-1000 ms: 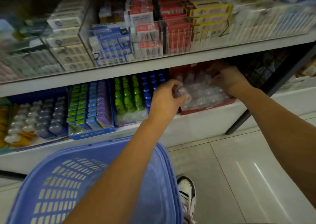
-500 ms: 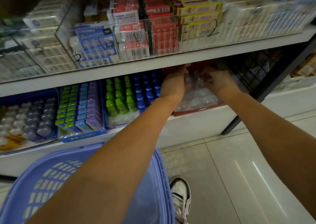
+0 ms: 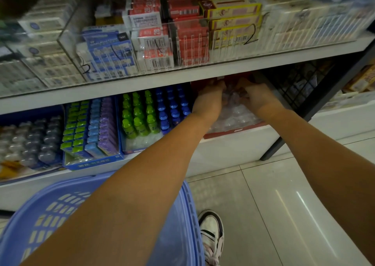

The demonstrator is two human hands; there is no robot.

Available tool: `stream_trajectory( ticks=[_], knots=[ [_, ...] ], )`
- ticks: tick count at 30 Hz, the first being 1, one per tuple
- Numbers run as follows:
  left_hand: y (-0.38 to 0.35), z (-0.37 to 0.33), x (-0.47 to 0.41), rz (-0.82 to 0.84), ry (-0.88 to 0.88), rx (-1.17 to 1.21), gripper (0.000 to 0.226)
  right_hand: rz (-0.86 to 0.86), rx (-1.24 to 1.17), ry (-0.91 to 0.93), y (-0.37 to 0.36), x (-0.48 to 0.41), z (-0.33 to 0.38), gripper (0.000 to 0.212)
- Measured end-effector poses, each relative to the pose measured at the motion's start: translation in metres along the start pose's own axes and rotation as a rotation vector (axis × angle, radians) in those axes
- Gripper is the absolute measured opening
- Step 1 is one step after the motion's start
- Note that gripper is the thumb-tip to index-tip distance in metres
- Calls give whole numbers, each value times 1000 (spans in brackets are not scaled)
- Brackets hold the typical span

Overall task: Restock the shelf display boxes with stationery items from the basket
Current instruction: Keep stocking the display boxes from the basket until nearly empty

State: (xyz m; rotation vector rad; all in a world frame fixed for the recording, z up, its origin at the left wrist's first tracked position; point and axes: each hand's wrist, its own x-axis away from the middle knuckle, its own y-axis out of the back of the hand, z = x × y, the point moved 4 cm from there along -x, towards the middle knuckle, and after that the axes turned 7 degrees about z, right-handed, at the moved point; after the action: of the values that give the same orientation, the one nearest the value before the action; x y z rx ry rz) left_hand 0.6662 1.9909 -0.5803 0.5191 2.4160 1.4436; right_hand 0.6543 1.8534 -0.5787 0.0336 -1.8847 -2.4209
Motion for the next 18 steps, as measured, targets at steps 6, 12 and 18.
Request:
stream_trajectory(
  ticks=[6, 12, 18],
  knots=[
    [2, 13, -4, -5, 3, 1, 23, -11, -8, 40, -1, -5, -2, 36],
    [-3, 4, -1, -113, -16, -232, 32, -40, 7, 46, -6, -7, -3, 32],
    [0, 1, 0, -103, 15, -222, 30, -35, 7, -9, -6, -5, 1, 32]
  ],
)
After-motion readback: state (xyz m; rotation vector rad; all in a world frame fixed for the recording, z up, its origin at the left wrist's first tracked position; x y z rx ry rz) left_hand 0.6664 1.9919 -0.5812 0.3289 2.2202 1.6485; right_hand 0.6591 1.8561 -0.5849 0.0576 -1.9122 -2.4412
